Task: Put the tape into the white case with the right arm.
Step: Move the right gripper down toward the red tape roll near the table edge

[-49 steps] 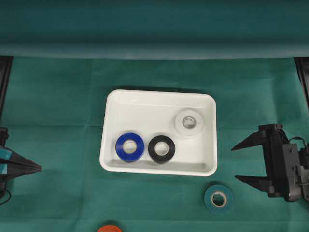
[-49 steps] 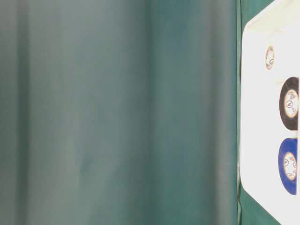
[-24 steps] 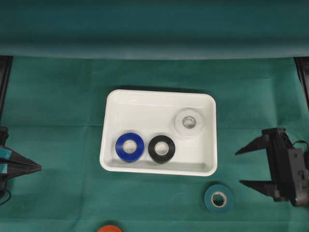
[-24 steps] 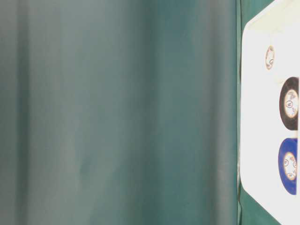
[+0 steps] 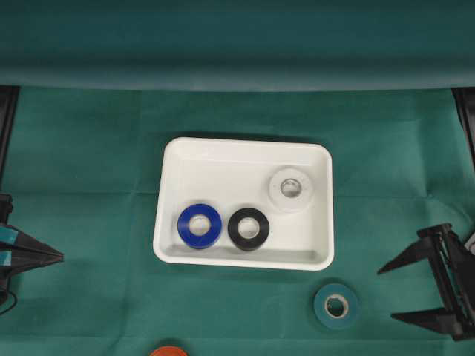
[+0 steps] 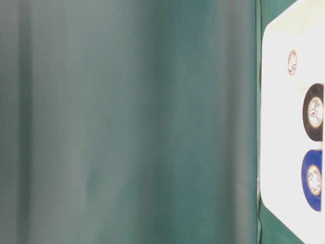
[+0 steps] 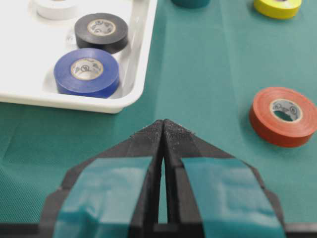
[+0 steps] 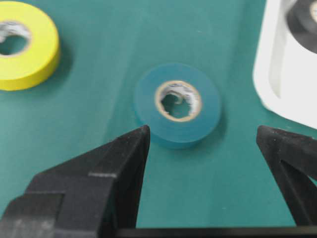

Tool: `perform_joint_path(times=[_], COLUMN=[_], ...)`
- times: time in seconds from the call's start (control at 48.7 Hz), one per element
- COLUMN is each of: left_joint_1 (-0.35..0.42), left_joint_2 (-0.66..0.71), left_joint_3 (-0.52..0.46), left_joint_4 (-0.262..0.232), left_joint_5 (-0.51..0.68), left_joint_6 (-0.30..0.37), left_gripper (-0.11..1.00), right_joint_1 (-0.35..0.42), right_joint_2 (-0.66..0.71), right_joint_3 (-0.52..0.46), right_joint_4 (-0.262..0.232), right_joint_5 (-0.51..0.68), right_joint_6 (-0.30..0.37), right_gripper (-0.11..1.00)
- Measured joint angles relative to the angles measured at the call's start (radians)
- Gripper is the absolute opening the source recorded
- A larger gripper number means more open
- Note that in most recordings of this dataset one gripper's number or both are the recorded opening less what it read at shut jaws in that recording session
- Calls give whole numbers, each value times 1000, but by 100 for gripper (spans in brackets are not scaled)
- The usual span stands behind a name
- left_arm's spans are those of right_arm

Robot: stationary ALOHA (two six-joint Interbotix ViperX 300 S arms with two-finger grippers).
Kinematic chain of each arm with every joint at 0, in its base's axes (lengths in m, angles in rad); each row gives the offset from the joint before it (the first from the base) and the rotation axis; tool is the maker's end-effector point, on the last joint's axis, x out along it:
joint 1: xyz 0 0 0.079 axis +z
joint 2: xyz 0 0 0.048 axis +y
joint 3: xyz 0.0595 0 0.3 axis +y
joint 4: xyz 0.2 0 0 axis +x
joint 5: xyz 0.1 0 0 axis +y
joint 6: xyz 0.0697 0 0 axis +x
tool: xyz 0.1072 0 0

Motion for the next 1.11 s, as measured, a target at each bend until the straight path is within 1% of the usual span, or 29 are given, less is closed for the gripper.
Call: perform_joint_path(times=[0.123, 0.472, 0.678, 0.924, 1.109], left_joint_1=[9, 20, 20, 20, 20], left_joint_2=[0, 0, -2, 0, 0], left_joint_3=[0, 0, 0, 3, 3], left_joint_4=[0, 0, 0, 0, 0], left_joint_5=[0, 0, 0, 0, 0], left_joint_6=[0, 0, 0, 2, 2], left_gripper=[0, 0, 0, 0, 0], right_joint_1=[23, 23, 23, 31, 38], right_joint_2=[-11, -12, 17, 123, 256], right_joint_3=[14, 17, -2, -66, -153], right_joint_4=[0, 0, -2, -3, -8], right_joint_5=[2, 5, 3, -8, -41], right_joint_6=[-2, 0, 0, -2, -6], right_gripper=[67, 67, 67, 67, 67])
